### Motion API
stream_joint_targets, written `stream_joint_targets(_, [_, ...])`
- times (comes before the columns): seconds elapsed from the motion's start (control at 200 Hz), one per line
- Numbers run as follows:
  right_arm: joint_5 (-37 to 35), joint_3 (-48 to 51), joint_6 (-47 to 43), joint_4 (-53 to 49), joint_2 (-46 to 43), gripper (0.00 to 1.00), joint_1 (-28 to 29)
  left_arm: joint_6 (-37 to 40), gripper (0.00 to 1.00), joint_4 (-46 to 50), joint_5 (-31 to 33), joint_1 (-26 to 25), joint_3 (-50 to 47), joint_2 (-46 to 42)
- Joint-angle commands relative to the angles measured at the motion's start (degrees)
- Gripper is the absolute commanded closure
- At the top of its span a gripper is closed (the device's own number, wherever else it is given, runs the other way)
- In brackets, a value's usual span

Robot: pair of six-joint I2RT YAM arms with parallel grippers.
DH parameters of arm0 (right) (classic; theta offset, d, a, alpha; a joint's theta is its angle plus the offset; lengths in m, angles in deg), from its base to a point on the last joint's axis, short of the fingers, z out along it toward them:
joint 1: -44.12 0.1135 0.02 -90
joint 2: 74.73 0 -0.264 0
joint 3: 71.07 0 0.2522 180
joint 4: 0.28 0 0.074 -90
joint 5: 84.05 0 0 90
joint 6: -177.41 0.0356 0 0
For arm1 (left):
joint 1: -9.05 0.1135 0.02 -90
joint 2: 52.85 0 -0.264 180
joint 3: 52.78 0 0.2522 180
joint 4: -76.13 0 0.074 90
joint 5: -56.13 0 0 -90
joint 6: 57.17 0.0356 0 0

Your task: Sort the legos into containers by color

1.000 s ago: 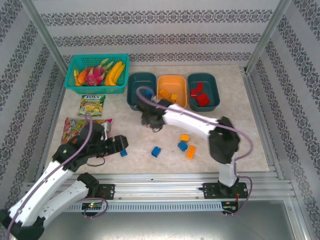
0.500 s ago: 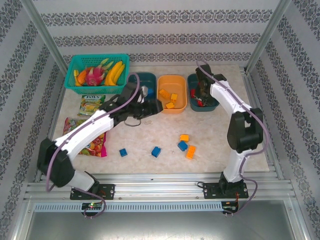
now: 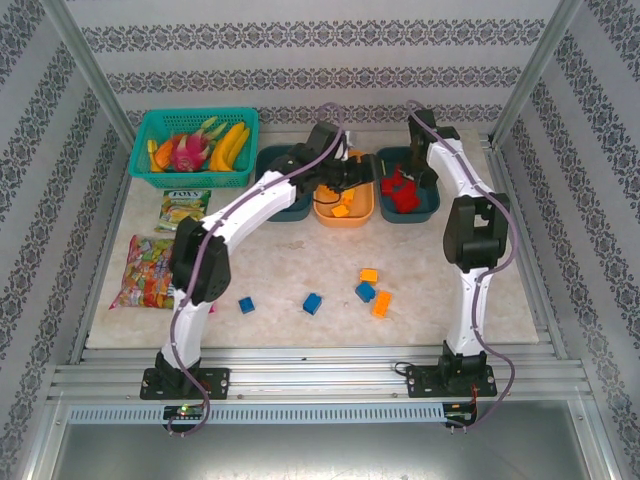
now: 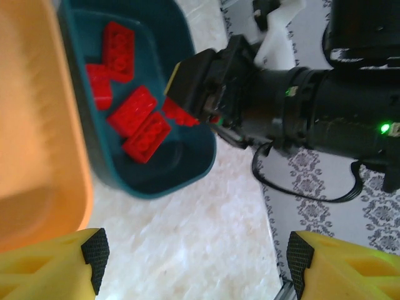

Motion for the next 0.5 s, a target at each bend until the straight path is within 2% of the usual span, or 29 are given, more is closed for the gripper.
stream_joint_targets(0.0, [-1.6,-6.3,-2.7,-4.8,4.1,0.84,-0.8,1.0,0.22,4.8,-1.9,-0.6,9.6,5.2])
stream_joint_targets(0.1, [-3.1,-11.4,-3.5,-7.5,7.7,0.81,-0.9,1.0,0.22,7.6,-1.4,-0.6,15.8,8.7])
stream_joint_targets(0.17, [-4.1,-15.0,-3.5,-9.8,10.1,0.76,-1.0,0.9,0.22,7.9,-1.1,-0.6,17.0,9.3])
stream_joint_targets(0.33, [-2.3,-19.7,-4.3,-11.6,13.2,0.48,-1.1,0.9,0.22,9.4,-0.3,-0.7,16.6,8.4])
stream_joint_targets(0.495, [0.0,-19.5,-6.3,-9.8,8.9,0.33,0.4,1.0,0.22,9.8,1.5,-0.7,11.6,4.2])
